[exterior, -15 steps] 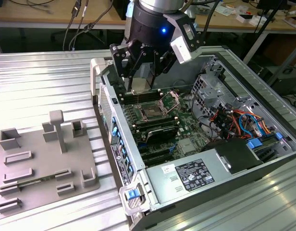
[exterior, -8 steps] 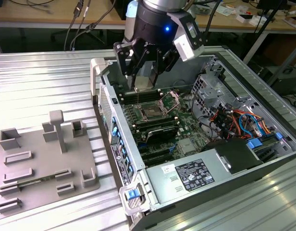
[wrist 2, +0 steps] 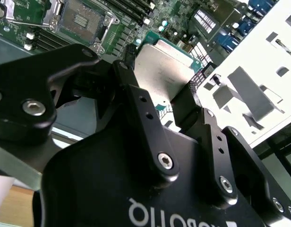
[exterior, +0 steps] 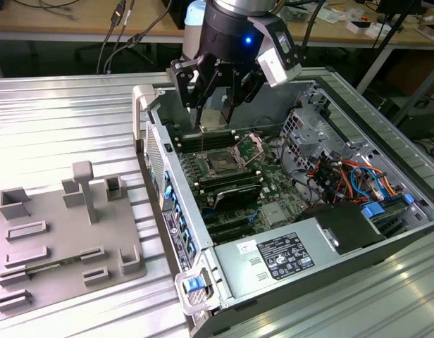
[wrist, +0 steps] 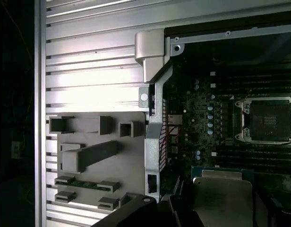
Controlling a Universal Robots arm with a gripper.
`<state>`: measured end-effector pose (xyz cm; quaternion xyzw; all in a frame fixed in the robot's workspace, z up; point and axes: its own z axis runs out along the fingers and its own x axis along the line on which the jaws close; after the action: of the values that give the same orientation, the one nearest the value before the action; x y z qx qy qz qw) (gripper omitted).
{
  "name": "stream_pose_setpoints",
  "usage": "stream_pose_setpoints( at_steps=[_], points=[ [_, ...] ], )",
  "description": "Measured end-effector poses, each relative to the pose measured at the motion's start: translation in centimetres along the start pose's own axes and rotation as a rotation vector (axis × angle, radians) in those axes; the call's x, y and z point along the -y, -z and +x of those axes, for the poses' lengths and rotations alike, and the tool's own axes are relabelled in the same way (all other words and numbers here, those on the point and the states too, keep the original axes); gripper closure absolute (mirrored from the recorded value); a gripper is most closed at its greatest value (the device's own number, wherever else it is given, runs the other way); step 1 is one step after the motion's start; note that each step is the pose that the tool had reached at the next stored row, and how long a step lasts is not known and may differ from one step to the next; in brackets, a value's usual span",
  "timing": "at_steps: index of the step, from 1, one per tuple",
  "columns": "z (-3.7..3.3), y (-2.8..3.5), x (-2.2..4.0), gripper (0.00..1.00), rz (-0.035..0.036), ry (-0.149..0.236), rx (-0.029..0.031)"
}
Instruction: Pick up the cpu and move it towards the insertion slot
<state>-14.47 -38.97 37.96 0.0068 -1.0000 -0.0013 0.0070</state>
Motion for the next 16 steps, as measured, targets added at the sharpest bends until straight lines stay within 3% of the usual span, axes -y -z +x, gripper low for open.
stream_pose_setpoints(
  at_steps=[2,8,16],
  points=[
    [-0.15,-0.05,-0.15,0.45,0.0002,0.0,-0.0001],
    [-1.11,-0.28,-1.42,0.45,0.0017,0.0,-0.0033],
    [-2.71,-0.37,-1.87,0.45,0.0035,0.0,-0.0045]
  ],
)
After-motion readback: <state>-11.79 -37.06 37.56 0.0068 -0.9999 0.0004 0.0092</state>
